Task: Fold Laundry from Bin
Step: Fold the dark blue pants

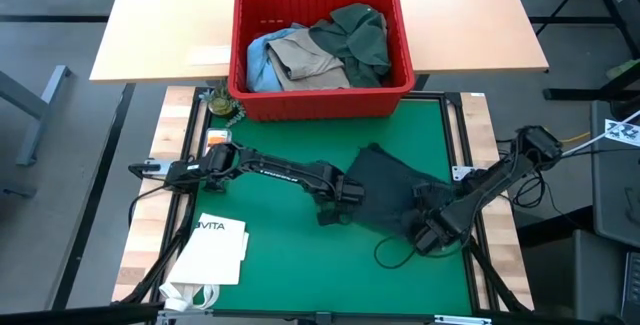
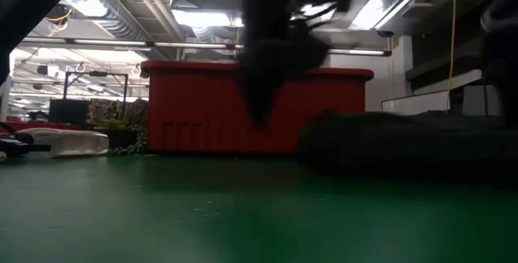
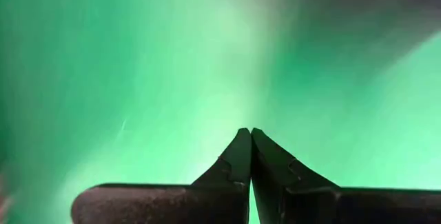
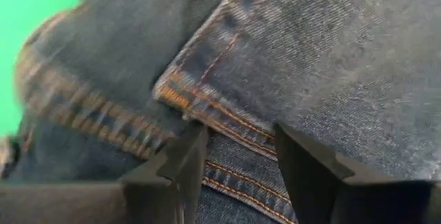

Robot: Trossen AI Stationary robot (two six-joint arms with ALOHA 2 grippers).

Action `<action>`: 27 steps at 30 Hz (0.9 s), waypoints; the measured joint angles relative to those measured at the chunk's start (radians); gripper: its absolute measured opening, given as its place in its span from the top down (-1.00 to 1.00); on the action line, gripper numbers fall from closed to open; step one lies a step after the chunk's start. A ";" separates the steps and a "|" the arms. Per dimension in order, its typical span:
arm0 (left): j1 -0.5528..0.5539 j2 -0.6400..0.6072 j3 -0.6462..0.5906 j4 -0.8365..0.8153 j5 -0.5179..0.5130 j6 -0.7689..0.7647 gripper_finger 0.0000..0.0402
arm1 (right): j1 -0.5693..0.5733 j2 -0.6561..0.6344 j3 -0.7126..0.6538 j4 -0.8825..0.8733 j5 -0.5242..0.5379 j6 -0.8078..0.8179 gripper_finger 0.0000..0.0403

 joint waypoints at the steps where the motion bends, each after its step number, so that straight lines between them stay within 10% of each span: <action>1: 0.002 0.000 -0.002 -0.013 -0.001 0.000 1.00 | 0.009 0.000 0.007 -0.039 -0.026 0.001 0.11; 9: -0.002 0.001 0.002 -0.008 0.015 -0.006 1.00 | 0.018 0.001 0.065 -0.106 -0.001 0.019 0.11; 19: -0.046 0.001 0.069 0.126 0.368 -0.014 1.00 | 0.018 0.000 0.066 -0.093 0.022 0.044 0.11; 27: -0.109 0.000 0.061 0.338 0.363 0.051 0.95 | 0.017 0.000 0.067 -0.044 0.017 0.048 0.11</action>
